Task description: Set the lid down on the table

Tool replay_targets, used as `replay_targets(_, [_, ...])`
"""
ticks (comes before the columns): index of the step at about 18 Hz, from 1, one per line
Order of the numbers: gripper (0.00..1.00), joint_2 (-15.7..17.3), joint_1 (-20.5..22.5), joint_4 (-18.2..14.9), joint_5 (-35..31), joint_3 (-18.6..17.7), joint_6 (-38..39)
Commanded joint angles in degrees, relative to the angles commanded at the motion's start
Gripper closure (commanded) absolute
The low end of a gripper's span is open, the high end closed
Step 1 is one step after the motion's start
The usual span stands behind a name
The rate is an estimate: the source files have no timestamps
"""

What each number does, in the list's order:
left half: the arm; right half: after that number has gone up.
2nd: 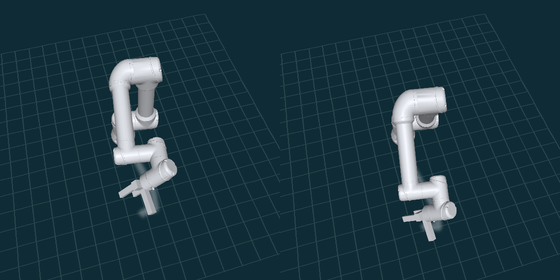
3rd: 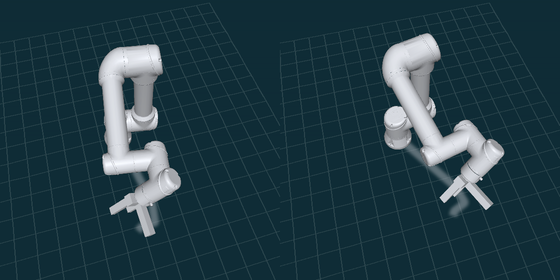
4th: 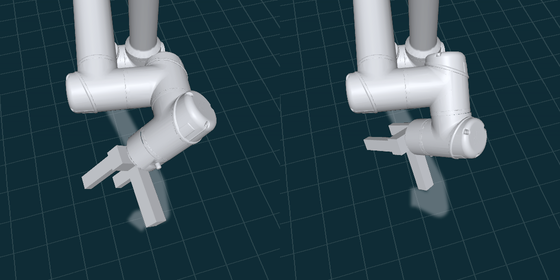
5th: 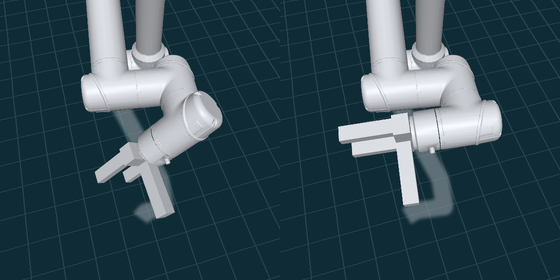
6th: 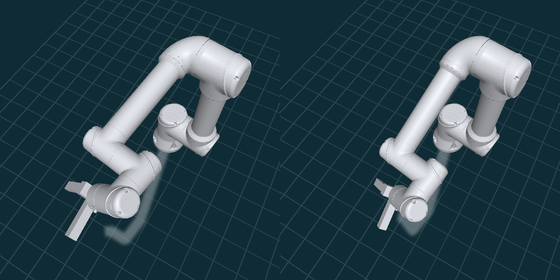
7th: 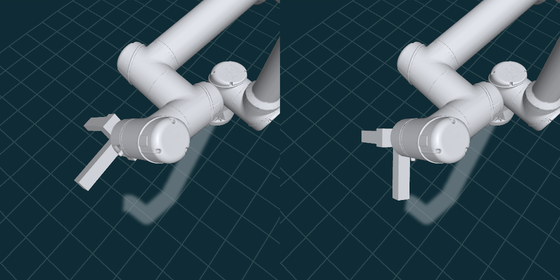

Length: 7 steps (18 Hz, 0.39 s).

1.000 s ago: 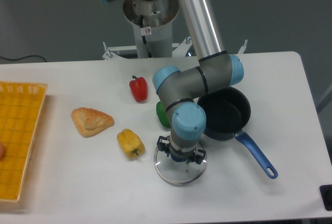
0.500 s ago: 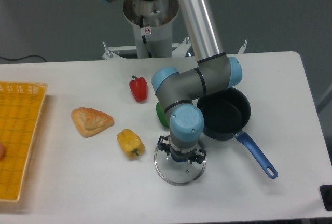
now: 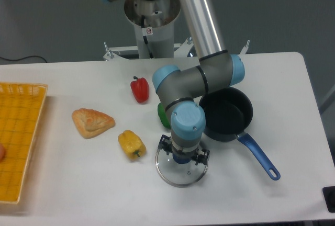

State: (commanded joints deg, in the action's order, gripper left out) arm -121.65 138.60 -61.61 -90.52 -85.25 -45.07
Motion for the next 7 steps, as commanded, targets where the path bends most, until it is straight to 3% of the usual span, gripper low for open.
replay_targets(7, [0.00,4.9,1.7,-0.4,-1.1,0.0,-9.0])
